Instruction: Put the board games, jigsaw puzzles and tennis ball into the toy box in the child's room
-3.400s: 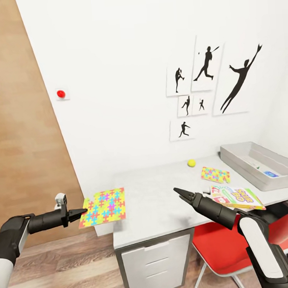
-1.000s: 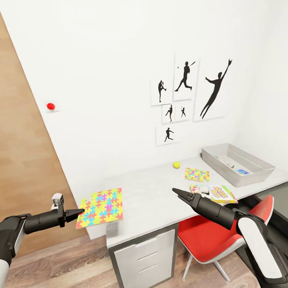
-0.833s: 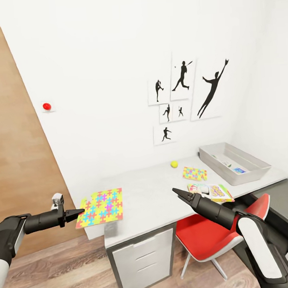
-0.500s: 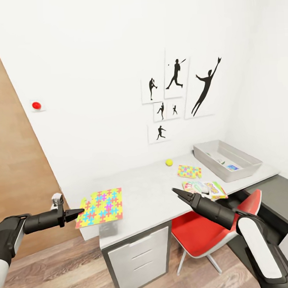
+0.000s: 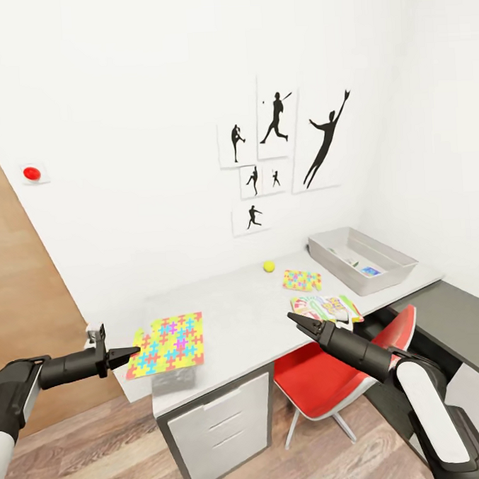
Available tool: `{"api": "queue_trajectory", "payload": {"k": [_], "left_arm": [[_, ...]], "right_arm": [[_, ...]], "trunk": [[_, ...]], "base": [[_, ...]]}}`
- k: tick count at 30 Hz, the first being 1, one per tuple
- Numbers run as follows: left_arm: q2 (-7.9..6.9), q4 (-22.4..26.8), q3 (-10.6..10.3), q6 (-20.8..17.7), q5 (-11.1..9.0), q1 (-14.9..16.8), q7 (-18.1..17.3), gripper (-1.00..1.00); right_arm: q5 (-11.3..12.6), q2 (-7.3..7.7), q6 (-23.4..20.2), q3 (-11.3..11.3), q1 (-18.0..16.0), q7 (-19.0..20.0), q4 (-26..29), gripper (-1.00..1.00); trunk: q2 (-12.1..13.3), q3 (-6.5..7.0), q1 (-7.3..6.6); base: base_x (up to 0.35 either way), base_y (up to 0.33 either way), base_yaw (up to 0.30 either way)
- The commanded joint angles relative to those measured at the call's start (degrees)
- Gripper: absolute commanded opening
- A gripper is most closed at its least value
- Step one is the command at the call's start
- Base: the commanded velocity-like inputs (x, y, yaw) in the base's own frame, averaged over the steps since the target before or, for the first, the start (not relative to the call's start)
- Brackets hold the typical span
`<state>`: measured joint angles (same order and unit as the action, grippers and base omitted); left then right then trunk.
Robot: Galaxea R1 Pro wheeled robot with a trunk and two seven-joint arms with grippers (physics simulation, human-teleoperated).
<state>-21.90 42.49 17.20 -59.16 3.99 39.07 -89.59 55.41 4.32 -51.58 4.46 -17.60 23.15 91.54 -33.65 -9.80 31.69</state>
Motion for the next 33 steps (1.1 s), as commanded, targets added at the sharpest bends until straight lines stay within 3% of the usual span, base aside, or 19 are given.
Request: {"api": "queue_trajectory", "payload": {"k": [1, 33], "left_arm": [[0.01, 0.0, 0.1, -0.6, 0.4, 0.0, -0.4, -1.00], [0.31, 0.0, -0.5, -0.3, 0.4, 0.0, -0.4, -1.00]], "right_arm": [[-0.2, -0.04, -0.3, 0.1, -0.1, 0.3, 0.0, 1.00], [-0.1, 0.55, -0.3, 0.4, 0.0, 0.4, -0.1, 1.00]], "trunk": [[-0.1, -0.18, 0.02], [-0.1, -2.60, 0.02]], "base": [[0.000, 0.000, -0.138], [0.000, 0.000, -0.138]]}}
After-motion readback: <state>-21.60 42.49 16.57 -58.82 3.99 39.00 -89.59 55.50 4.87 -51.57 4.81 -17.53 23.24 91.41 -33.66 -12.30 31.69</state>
